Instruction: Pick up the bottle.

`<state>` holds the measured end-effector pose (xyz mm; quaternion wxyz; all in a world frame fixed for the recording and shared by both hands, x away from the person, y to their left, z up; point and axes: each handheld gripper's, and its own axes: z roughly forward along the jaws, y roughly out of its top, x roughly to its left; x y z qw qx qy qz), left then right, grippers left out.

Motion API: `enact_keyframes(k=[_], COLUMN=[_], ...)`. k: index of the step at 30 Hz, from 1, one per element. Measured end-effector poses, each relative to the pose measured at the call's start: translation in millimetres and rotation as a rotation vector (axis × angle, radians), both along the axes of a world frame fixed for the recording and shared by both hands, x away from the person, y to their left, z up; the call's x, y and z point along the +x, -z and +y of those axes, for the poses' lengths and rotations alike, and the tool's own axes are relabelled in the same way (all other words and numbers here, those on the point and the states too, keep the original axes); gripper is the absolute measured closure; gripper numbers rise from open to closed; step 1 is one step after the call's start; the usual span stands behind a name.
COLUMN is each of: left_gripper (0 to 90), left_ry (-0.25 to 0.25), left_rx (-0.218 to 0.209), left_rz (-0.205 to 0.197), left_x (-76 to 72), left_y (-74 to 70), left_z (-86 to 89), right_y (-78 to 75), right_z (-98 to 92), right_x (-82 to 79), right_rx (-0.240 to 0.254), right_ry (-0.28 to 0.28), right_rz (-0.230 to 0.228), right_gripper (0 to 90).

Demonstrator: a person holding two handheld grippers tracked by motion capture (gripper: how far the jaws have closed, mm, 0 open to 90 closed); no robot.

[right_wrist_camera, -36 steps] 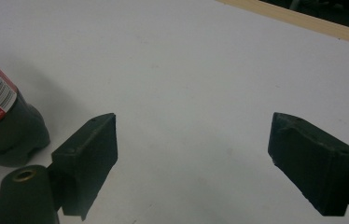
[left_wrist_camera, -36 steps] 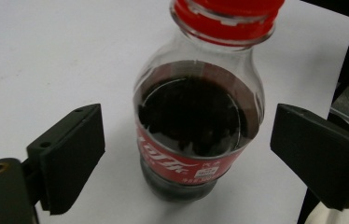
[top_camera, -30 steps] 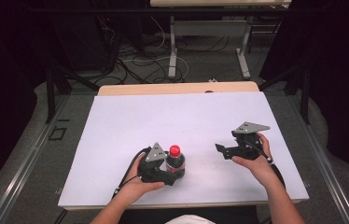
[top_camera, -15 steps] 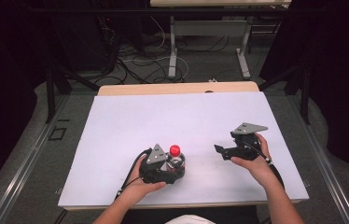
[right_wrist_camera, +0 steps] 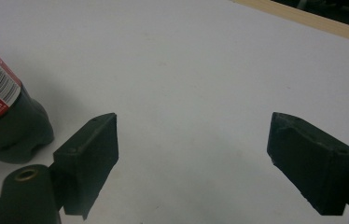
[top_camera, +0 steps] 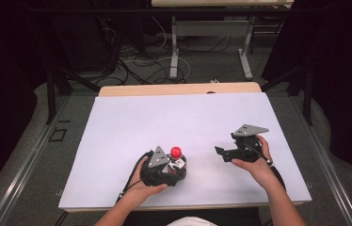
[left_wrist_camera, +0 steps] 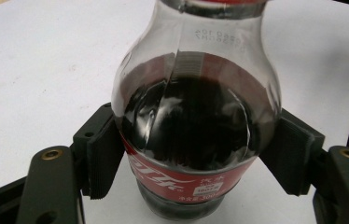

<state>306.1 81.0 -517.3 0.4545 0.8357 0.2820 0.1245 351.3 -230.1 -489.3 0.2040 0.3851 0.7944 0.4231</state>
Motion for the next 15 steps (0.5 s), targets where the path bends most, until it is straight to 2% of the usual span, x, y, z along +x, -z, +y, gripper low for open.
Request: enact_keyframes(k=[6, 8, 9, 15], left_gripper=[29.4, 29.4, 29.4, 29.4], left_ry=[-0.002, -0.015, -0.005, -0.037], left_rx=[0.008, -0.003, 0.008, 0.008], left_rz=[0.024, 0.006, 0.015, 0.013], left_x=[-0.1, 0.4, 0.9, 4.6], left_y=[-4.8, -4.9, -6.5, -10.3], left_z=[2.3, 1.8, 3.1, 4.7], right_y=[-1.2, -1.7, -2.0, -8.4], right_z=[1.8, 2.9, 3.5, 8.1], right_x=[-0.9, -1.6, -1.9, -4.3], right_rx=[-0.003, -0.002, 0.002, 0.013], right_ry=[-0.010, -0.011, -0.016, -0.030], right_rz=[-0.004, -0.006, -0.005, -0.011], right_gripper=[19.2, 21.7, 22.9, 28.3])
